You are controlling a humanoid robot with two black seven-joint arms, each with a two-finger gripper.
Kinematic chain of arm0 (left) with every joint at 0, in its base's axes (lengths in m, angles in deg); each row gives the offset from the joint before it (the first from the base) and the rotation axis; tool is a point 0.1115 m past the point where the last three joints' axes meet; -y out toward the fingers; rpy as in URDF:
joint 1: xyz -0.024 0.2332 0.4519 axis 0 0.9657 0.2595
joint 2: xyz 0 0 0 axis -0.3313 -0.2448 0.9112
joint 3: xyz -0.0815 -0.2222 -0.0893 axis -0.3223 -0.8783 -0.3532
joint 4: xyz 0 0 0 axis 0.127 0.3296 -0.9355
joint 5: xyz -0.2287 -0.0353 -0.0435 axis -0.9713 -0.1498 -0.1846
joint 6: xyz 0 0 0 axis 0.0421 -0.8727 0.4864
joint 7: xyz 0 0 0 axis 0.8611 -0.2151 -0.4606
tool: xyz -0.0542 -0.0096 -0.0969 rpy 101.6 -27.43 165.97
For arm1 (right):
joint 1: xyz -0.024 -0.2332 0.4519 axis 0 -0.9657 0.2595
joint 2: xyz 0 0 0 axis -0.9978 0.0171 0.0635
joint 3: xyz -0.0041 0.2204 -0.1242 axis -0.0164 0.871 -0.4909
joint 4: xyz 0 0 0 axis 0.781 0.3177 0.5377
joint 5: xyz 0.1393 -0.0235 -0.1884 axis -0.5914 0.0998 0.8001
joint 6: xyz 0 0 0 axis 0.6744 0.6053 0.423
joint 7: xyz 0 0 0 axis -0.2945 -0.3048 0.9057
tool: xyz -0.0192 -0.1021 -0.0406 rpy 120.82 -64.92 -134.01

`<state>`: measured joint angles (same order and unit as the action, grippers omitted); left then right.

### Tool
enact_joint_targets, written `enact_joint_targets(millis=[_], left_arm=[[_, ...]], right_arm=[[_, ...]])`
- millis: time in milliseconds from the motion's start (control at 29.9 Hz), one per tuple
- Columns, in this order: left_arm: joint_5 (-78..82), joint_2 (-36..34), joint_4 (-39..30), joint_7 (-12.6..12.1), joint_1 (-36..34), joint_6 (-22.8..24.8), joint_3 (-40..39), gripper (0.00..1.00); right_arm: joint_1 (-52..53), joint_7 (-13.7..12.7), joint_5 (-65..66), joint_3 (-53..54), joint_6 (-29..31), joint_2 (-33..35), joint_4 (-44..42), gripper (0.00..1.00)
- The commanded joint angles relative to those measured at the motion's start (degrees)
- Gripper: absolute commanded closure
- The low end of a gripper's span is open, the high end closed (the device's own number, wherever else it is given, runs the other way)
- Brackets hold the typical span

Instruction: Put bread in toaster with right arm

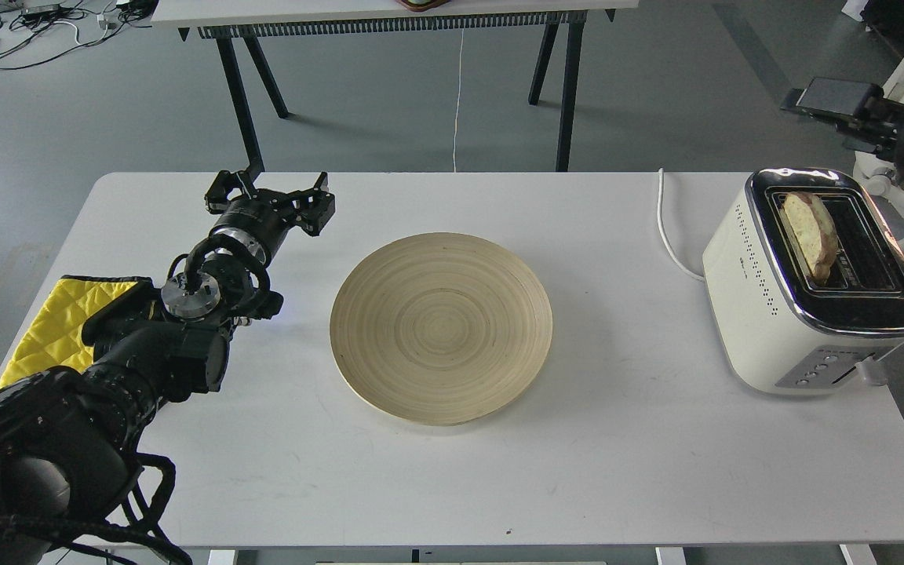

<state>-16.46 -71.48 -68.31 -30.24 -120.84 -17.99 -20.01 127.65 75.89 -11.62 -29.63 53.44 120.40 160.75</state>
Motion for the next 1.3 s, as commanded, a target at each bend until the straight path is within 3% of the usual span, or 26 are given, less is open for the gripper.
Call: enact_joint_targets(millis=[0, 267, 435, 502, 602, 736, 903, 1070, 1271], left_arm=[[0.0, 0.0, 0.0, 0.0, 0.0, 0.0, 0.0, 0.00], [0.0, 0.0, 0.0, 0.0, 0.0, 0.0, 0.0, 0.00], [0.1, 0.0, 0.0, 0.0, 0.0, 0.0, 0.0, 0.00], [0.1, 0.0, 0.0, 0.0, 0.0, 0.0, 0.0, 0.00], [0.1, 0.0, 0.0, 0.0, 0.0, 0.0, 0.0, 0.00], [0.1, 0.0, 0.0, 0.0, 0.0, 0.0, 0.0, 0.00], [0.0, 0.0, 0.0, 0.0, 0.0, 0.0, 0.0, 0.00], [0.0, 0.0, 0.0, 0.0, 0.0, 0.0, 0.0, 0.00], [0.0, 0.0, 0.0, 0.0, 0.0, 0.0, 0.0, 0.00]], right_arm=[[-12.0, 0.0, -0.7, 19.7, 0.0, -0.1, -3.2, 0.02], [-45.1, 0.1, -0.9, 61.4, 0.4, -9.8, -14.9, 0.02], [-59.3, 0.7, -0.9, 75.8, 2.3, -18.5, -24.0, 0.02], [-61.6, 1.9, -1.0, 78.4, 6.7, -20.8, -27.3, 0.02], [-63.5, 7.5, -1.2, 79.2, 14.2, -22.4, -30.4, 0.02], [-65.9, 7.6, -4.3, 79.3, 22.5, -23.6, -33.4, 0.01], [-71.6, 7.6, -7.0, 81.9, 34.8, -29.0, -44.3, 0.01], [-76.8, 7.6, -7.0, 88.7, 34.8, -33.1, -52.1, 0.01], [-77.4, 7.6, -7.1, 89.8, 34.8, -33.6, -51.9, 0.01]])
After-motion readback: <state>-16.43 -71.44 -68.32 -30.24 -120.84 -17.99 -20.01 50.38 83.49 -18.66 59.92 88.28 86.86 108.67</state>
